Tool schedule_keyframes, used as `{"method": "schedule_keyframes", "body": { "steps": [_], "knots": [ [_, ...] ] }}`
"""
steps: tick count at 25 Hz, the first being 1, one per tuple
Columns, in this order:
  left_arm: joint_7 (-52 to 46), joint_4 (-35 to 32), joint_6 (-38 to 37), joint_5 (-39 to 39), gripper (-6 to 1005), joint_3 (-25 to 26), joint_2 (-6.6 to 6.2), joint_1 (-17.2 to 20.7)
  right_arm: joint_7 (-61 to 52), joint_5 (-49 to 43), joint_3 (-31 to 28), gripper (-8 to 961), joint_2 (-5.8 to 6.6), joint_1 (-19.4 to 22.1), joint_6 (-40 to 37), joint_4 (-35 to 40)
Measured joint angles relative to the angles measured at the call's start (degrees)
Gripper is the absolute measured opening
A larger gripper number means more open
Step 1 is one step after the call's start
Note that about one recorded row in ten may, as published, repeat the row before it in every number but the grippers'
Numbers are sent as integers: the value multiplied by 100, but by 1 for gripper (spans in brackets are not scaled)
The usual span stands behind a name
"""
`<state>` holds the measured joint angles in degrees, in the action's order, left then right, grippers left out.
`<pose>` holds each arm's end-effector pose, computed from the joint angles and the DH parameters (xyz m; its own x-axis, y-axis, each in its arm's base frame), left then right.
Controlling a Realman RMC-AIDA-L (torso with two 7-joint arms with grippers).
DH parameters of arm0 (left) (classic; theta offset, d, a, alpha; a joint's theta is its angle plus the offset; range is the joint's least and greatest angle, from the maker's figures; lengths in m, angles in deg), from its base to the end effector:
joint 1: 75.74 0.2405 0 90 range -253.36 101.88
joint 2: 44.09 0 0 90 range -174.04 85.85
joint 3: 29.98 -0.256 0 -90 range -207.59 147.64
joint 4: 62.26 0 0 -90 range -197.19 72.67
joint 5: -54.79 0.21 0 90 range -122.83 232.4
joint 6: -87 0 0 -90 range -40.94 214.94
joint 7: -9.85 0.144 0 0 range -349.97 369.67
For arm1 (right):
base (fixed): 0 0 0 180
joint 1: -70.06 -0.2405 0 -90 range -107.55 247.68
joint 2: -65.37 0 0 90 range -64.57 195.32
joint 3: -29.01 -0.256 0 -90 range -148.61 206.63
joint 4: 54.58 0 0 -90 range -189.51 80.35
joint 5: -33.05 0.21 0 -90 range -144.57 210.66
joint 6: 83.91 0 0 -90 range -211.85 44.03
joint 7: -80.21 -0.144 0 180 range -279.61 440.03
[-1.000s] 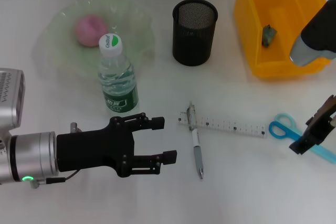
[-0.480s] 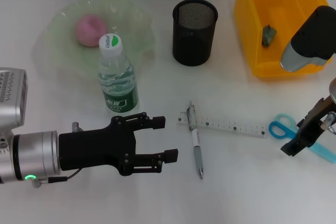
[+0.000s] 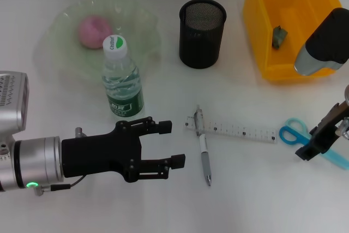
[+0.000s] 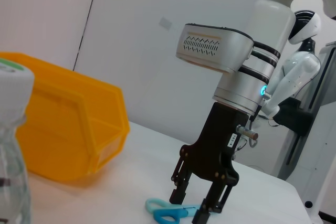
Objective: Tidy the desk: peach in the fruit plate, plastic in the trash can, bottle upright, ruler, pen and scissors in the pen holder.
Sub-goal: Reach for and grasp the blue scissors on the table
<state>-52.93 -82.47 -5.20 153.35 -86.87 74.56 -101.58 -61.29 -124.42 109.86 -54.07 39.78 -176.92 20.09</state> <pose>-0.2677 0.2631 -0.0582 0.7350 0.3372 0.5883 0.3815 -0.9229 0.0523 0.2327 0.3291 0.0002 0.6322 -0.6620 0.4027 -0.4972 -0.7452 -0.4445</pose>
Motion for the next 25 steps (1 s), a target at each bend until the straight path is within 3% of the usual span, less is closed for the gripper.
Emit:
{"method": "schedule_keyframes", "body": {
  "steps": [4, 12, 25],
  "knots": [
    [-27, 0, 1, -1, 832, -4, 0, -6, 7, -8, -22, 733, 7, 25, 57, -8],
    [-33, 1, 1, -5, 832, -6, 3, -9, 18, -17, 17, 391, 9, 69, 152, -15],
    [-33, 19, 46, -4, 832, -6, 9, -45, 39, -30, 35, 314, 18, 78, 284, -84]
  ]
}}
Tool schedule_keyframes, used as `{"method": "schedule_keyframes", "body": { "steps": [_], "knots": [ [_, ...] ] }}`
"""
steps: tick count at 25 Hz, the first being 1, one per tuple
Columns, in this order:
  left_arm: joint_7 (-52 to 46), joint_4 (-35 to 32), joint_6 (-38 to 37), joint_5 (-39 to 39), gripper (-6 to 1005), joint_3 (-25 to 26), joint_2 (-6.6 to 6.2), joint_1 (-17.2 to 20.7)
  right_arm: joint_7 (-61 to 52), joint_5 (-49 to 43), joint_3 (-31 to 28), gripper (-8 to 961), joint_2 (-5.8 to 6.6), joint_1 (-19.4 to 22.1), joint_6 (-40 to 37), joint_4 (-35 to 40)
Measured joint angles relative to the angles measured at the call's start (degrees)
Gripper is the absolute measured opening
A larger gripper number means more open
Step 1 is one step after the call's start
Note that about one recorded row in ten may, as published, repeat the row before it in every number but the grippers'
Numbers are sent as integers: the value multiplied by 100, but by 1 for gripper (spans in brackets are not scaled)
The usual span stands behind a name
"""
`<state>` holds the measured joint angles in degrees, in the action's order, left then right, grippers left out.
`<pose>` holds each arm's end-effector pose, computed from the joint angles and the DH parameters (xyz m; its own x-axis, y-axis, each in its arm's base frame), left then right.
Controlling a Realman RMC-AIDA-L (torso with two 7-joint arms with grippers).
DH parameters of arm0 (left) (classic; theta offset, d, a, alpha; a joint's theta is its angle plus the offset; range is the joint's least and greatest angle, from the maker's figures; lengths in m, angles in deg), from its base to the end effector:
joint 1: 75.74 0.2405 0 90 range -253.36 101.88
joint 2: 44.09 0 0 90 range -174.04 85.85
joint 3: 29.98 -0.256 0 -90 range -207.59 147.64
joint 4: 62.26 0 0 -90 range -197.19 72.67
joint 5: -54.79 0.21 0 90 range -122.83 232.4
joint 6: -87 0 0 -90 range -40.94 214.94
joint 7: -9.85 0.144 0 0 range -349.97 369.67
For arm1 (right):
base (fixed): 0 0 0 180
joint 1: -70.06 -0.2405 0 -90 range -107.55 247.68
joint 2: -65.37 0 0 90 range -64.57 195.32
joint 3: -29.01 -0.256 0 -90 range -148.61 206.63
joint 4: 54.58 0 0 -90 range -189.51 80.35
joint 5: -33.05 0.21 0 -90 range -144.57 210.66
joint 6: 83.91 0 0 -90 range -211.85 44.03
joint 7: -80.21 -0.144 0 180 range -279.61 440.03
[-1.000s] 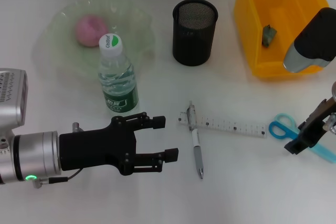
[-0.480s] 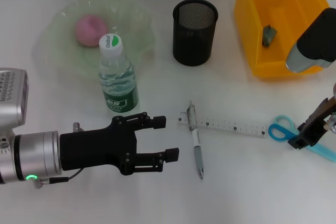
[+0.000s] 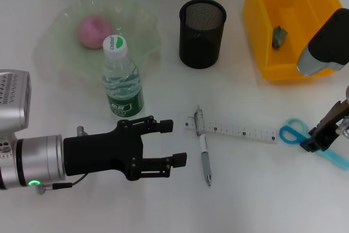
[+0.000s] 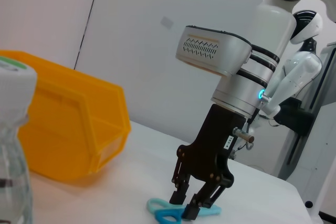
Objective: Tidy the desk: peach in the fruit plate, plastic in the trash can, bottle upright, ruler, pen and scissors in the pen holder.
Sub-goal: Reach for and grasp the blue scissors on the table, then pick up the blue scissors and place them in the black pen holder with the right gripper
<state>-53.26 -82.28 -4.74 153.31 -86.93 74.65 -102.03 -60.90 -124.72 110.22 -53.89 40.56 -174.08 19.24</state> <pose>-0.2662 0.2652 -0.0595 0.7353 0.3407 0.5858 0.3844 -0.9216 0.0536 0.2397 0.3316 -0.0008 0.6383 -0.6643 0.3889 -0.4862 -0.7396 -0.4654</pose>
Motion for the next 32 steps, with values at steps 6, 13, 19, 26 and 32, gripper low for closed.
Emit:
{"method": "schedule_keyframes", "body": {
  "steps": [6, 13, 19, 26, 32],
  "knots": [
    [0, 32, 7, 3, 832, 0, 0, -6, 2, 0, -10, 279, 1, -24, 36, -87],
    [0, 51, 6, 2, 832, 12, -1, -8, 13, 87, -102, 246, -1, 189, 29, 380],
    [0, 51, -13, 0, 832, 39, -7, -8, 647, 1303, -1278, 242, -7, 692, -203, 1413],
    [17, 52, -61, -13, 832, 45, -6, -7, 3425, 5526, -3274, 241, 17, 946, 518, -96],
    [39, 51, -63, -23, 832, 53, 0, -13, 7083, 7851, -3875, 241, 32, -38, 812, -4052]
  ]
}}
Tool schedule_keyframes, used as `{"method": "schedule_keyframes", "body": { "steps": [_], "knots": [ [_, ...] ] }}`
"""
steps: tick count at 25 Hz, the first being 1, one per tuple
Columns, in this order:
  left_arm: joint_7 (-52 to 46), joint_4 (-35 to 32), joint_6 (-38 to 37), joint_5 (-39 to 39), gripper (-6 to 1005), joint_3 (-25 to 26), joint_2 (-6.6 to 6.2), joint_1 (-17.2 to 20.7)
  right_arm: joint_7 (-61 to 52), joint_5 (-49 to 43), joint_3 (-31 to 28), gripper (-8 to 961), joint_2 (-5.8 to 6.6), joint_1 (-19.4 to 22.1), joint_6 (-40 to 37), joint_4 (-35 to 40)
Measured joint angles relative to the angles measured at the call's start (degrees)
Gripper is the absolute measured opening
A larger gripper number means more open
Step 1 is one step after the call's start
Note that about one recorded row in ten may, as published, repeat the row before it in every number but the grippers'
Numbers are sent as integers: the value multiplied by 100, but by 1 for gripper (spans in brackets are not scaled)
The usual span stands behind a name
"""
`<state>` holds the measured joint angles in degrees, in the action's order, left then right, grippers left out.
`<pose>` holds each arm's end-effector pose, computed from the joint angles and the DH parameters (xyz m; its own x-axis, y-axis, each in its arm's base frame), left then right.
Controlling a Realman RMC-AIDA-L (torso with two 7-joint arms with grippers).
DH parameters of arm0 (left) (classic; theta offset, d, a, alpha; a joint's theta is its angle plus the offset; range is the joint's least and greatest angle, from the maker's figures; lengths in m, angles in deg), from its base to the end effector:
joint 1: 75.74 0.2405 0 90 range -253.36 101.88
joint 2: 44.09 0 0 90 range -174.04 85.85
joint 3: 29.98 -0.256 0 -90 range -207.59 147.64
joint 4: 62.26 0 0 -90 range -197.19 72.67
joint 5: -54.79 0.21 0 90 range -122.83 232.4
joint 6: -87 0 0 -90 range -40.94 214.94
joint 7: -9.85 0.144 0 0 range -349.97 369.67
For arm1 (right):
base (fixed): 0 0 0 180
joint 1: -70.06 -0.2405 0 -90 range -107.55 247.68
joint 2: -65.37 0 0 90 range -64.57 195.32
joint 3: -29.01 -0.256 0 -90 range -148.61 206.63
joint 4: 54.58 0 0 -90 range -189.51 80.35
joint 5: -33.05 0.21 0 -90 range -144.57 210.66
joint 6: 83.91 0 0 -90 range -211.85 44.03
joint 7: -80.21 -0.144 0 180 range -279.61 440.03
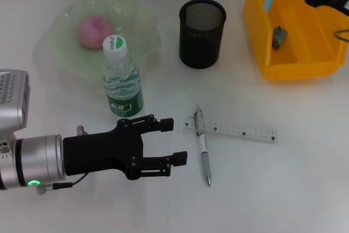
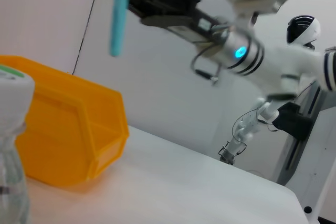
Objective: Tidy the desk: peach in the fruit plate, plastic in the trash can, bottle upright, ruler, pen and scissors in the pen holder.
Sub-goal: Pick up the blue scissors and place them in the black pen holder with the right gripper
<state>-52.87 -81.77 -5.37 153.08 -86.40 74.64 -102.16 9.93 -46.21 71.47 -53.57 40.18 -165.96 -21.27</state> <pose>-0.2650 0.2648 -0.0588 0.7265 0.3379 0.5983 0.3825 -0.9222 0.0565 0.2338 0.3692 0.0438 0.5326 -0.0483 -0.8450 -0.5668 -0.7618 -0.3137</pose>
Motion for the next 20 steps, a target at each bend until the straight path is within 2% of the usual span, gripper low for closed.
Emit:
{"method": "schedule_keyframes", "body": {
  "steps": [2, 3, 6, 7, 8, 12, 20],
  "knots": [
    [8, -1, -2, -4, 832, 5, 0, -19, 842, 350, -120, 241, -22, -381, 228, -898],
    [16, 0, -3, -4, 832, 6, 4, -47, 1450, 740, -119, 241, -51, -825, 648, -1614],
    [18, -1, -4, -4, 832, 9, 9, -75, 1824, 947, -63, 242, -63, -1374, 1230, -2235],
    [18, -1, -4, -4, 832, 9, 9, -75, 1824, 947, -63, 242, -63, -1374, 1230, -2235],
    [19, -1, -6, -4, 832, 13, 10, -80, 1879, 938, -54, 242, -71, -1672, 1638, -2455],
    [21, -1, -8, -4, 832, 28, 9, -81, 1902, 927, -43, 241, -82, -1899, 2035, -2629],
    [32, -33, -1, -3, 832, 38, 1, -86, 1921, 925, -43, 366, -93, -1881, 2069, -2677]
  ]
}}
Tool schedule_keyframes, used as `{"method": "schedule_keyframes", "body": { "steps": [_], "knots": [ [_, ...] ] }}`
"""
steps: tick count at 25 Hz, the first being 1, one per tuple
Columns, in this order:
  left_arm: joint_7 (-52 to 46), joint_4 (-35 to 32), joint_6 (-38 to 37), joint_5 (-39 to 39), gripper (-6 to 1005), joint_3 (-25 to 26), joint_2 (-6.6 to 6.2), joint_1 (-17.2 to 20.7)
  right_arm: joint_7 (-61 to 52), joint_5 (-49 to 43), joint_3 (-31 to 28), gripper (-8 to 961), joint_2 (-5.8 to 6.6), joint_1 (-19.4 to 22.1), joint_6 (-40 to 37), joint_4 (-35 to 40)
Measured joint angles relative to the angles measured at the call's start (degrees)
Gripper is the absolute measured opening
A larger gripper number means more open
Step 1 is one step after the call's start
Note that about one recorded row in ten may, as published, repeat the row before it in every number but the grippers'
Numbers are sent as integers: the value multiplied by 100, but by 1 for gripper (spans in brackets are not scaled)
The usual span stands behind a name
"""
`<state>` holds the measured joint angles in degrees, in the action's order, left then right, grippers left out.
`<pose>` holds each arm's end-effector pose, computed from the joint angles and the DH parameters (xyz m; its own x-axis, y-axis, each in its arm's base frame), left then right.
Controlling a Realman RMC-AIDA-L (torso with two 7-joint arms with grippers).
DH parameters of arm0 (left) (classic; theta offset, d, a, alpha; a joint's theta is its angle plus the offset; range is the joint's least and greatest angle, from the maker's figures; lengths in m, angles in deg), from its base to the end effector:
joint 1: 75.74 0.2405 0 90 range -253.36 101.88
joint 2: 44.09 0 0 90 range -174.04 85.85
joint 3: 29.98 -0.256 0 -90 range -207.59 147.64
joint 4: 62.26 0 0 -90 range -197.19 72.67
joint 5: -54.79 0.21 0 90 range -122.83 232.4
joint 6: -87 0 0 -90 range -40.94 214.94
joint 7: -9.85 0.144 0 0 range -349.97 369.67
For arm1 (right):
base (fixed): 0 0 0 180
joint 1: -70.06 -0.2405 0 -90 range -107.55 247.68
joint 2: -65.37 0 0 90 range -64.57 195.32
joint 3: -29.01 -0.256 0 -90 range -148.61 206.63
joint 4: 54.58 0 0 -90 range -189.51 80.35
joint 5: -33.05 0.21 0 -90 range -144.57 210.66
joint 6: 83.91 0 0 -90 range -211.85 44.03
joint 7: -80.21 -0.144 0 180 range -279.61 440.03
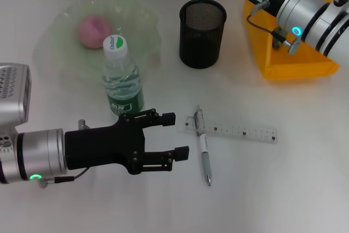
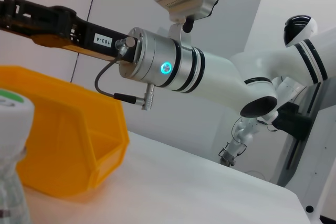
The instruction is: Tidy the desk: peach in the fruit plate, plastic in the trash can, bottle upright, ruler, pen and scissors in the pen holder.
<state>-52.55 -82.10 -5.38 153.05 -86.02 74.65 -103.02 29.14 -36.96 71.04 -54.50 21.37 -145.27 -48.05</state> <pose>-0.2606 0.2703 -0.0574 0.7329 0.3158 0.6026 0.3635 -0.9305 0.0454 0.1907 0.4263 -0.0435 0.5794 -0.1368 -0.8035 -0.6588 -0.6590 -0.3629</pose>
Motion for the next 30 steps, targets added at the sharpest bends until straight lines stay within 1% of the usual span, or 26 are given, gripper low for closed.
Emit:
{"method": "schedule_keyframes", "body": {
  "steps": [10, 20, 24, 25, 26, 27, 28, 29, 30],
  "knots": [
    [0, 6, 12, 0, 832, -3, -1, -14, -155, 3, 177, 519, 41, 132, -46, 176],
    [7, 24, 0, 0, 832, -3, -1, 6, -295, 6, 278, 525, 45, 227, -148, 236],
    [42, 32, -17, 0, 832, -3, -1, 13, -540, 3, 394, 527, 50, 391, -398, 480],
    [42, 32, -17, 0, 832, -3, -1, 13, -729, -10, 545, 527, 62, 486, -489, 676],
    [51, 33, -57, 0, 832, -3, -1, 24, -1459, -216, 1061, 528, 114, 775, -700, 1374],
    [52, 33, -73, 0, 832, -3, -1, 27, -2526, -766, 1569, 533, 210, 1113, -865, 2414],
    [52, 33, -94, 0, 832, -3, -1, 31, -2526, -766, 1569, 538, 210, 1113, -865, 2414],
    [52, 33, -115, 0, 832, -3, -1, 35, -3142, -1190, 1779, 543, 276, 1268, -978, 3073],
    [52, 33, -115, 0, 832, -3, -1, 35, -3142, -1190, 1779, 548, 276, 1268, -978, 3073]
  ]
}}
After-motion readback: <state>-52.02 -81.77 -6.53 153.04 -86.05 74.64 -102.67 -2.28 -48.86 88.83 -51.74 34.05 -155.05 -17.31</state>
